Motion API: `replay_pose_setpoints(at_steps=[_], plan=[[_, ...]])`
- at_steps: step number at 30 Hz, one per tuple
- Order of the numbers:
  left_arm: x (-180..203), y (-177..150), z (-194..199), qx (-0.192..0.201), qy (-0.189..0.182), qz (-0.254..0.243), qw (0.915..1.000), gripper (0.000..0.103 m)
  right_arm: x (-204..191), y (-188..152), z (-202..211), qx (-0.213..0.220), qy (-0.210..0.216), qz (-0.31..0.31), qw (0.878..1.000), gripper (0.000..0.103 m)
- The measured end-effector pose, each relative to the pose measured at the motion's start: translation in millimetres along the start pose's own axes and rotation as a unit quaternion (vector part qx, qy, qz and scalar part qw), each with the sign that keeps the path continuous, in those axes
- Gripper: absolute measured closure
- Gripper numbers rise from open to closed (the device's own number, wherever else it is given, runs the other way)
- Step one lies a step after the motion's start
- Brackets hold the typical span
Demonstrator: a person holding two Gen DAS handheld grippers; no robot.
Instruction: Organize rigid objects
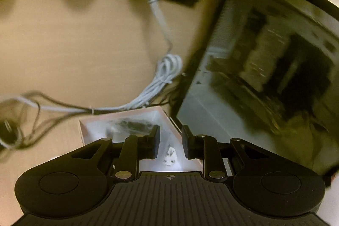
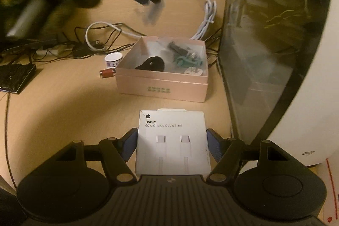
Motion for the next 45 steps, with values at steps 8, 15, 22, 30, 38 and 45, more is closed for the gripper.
replay_pose_setpoints(at_steps=[8,15,22,30,38,45], plan=[[-67.4,-45.1,56.1,0.055,0.092,0.087,0.9905,0.078,8.3,-11.6,-10.1,-0.029,-0.010,-0.008,0.999,0.034],[-102.2,-145.9,132.0,-0.025,0.141,0.111,0.9835,0.078,-0.3,33.2,-28.1,-0.012,0.023,0.003,1.000,0.034],[-140.4,-187.0,177.2,-0.017,0.187,0.174,0.9666,0.078,-3.8,179.9,-77.4,0.083,0.011,0.047,0.995,0.033],[-166.0,-211.6,219.0,0.000,0.225,0.218,0.9496,0.078,-52.3,178.2,-169.8,-0.036,0.064,0.005,0.997,0.025],[-158.6,-230.9,253.4,0.013,0.228,0.247,0.9416,0.078,-168.0,137.3,-277.9,-0.120,0.114,0.110,0.980,0.025],[-160.7,-247.7,270.2,0.020,0.235,0.272,0.9328,0.078,-192.9,112.3,-337.5,-0.156,0.073,0.167,0.971,0.036]])
Point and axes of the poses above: each gripper's, at about its wrist camera, not at the fingertips, and z roughly against the way its jaws point, x to its right, y to its top, the point moved 8 cm from there along -z, roughly the way its jaws point, and after that the axes turned 12 degrees about x, right-handed, at the moved point
